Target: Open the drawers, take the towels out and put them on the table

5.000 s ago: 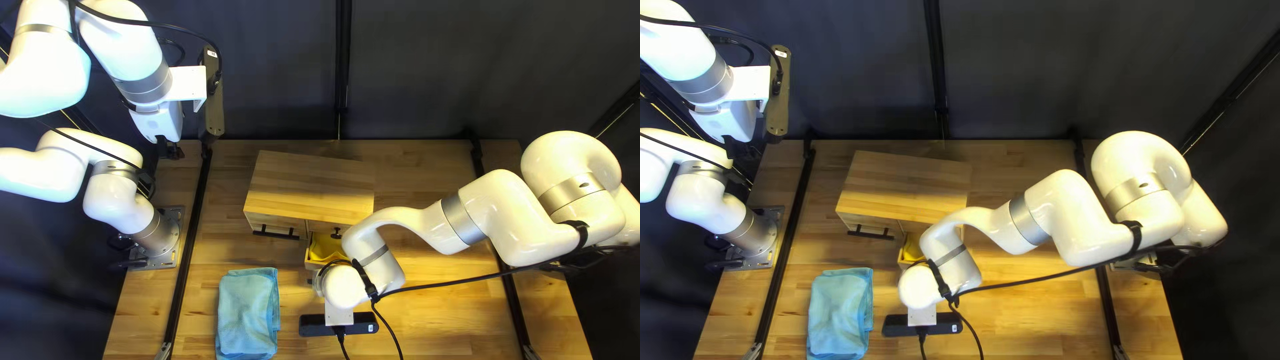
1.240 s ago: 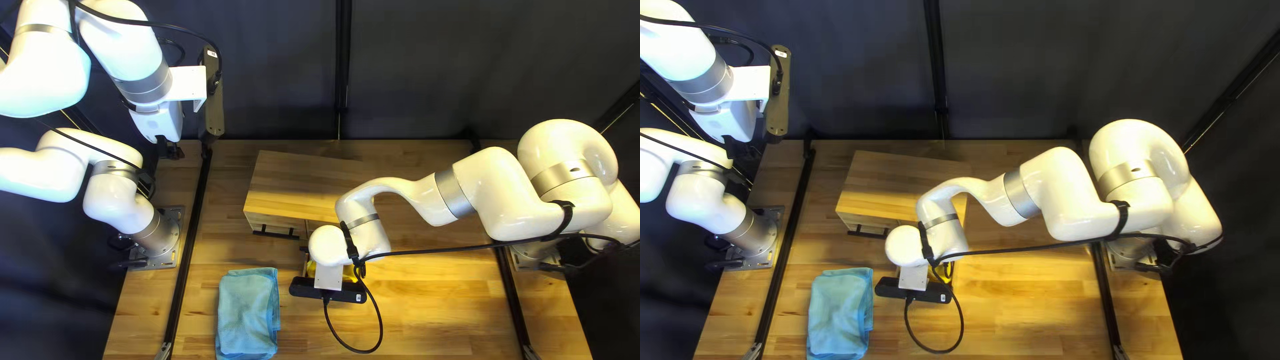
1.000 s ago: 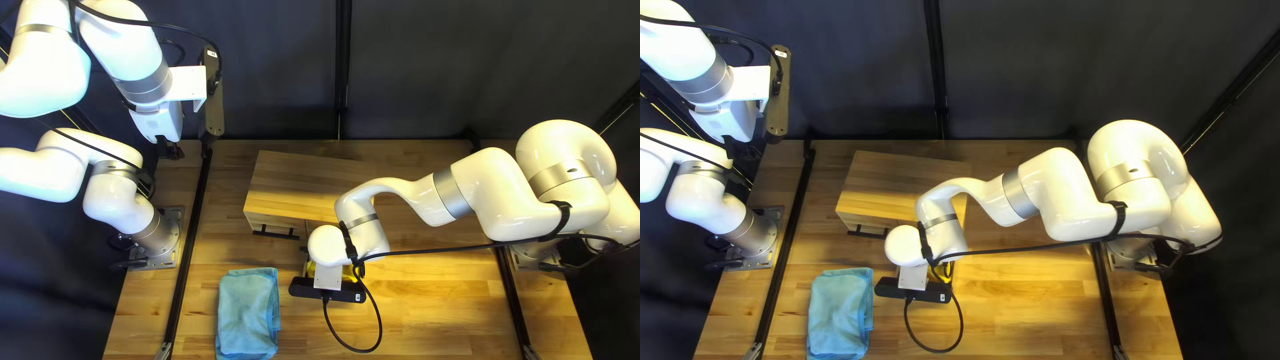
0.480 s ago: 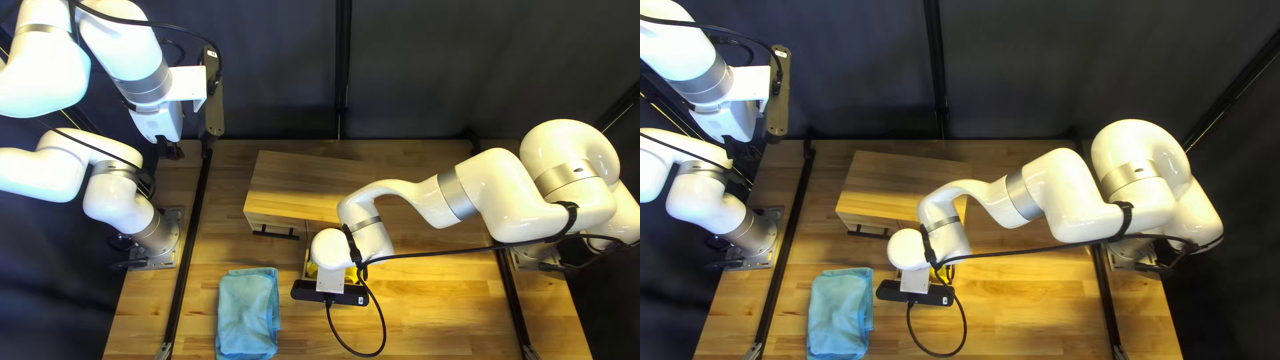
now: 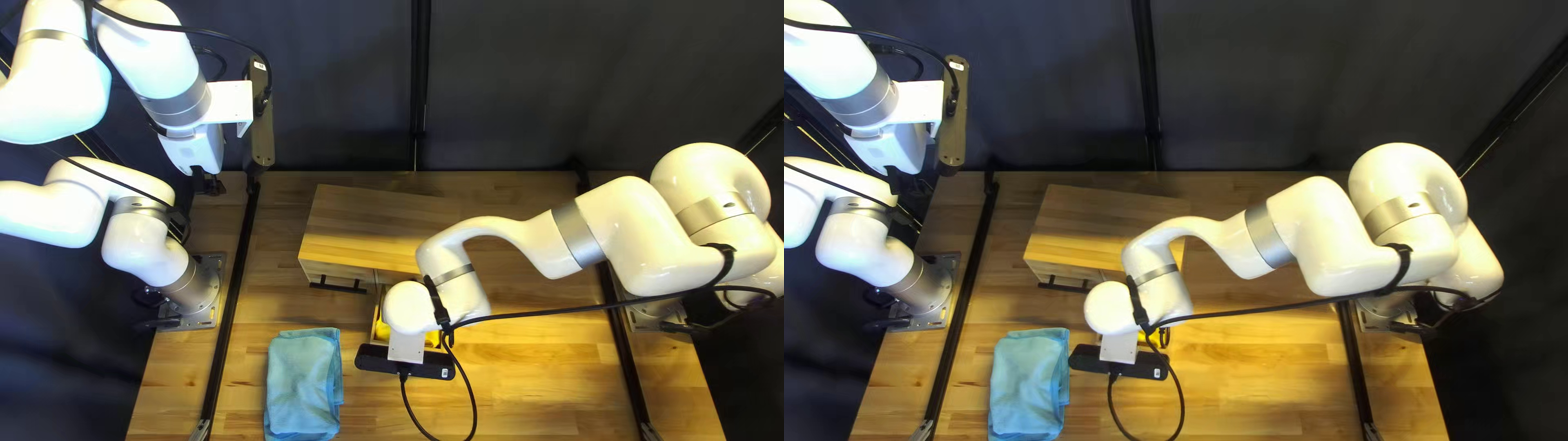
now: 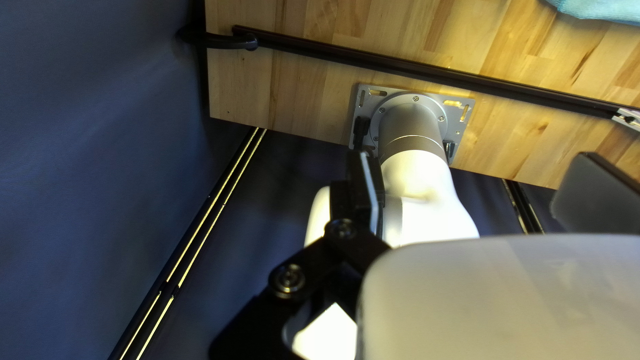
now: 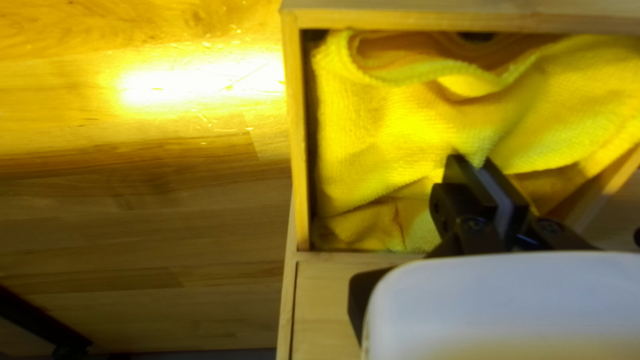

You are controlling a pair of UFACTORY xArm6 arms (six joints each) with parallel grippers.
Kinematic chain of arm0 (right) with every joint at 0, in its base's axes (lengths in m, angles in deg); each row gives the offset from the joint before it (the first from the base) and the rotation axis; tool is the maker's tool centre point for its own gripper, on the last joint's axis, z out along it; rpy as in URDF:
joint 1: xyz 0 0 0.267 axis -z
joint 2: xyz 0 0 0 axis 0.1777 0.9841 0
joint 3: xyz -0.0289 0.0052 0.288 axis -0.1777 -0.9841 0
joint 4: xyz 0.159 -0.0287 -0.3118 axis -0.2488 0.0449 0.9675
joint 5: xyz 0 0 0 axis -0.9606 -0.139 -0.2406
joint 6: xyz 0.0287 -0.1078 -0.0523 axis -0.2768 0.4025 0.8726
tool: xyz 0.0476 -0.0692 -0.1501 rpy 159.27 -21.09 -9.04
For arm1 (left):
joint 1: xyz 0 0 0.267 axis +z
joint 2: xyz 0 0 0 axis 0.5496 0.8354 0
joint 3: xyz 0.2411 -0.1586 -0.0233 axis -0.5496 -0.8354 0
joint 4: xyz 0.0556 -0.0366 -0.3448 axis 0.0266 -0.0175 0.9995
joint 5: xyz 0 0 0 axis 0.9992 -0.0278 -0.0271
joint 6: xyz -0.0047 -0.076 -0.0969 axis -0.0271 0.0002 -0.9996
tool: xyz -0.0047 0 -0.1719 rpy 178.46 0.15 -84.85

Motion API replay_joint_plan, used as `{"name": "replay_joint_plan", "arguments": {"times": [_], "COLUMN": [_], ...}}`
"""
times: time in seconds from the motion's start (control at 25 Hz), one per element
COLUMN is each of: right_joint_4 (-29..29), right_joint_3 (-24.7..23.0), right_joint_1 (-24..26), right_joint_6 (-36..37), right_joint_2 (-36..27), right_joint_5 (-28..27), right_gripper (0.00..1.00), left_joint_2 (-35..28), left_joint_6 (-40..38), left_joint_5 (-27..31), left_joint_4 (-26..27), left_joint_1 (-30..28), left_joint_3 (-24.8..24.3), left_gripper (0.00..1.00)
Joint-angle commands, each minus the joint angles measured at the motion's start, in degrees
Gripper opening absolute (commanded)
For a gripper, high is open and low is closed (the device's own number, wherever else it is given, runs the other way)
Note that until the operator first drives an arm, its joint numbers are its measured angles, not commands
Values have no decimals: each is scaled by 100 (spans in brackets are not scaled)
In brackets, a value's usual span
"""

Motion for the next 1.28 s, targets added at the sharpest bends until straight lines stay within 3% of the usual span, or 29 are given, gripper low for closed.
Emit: {"name": "replay_joint_plan", "arguments": {"times": [0.04,0.44,1.04,1.28], "right_joint_4": [-11,31,5,-29], "right_joint_3": [-67,97,1102,1652], "right_joint_1": [-37,-291,-605,-758], "right_joint_6": [-136,-577,-699,-723], "right_joint_2": [-199,-694,-1041,-1190], "right_joint_5": [-112,-721,-2087,-2905], "right_gripper": [0,0,0,0], "left_joint_2": [0,0,0,0], "left_joint_6": [0,0,0,0], "left_joint_5": [0,0,0,0], "left_joint_4": [0,0,0,0], "left_joint_1": [0,0,0,0], "left_joint_3": [0,0,0,0], "left_gripper": [100,100,100,100]}}
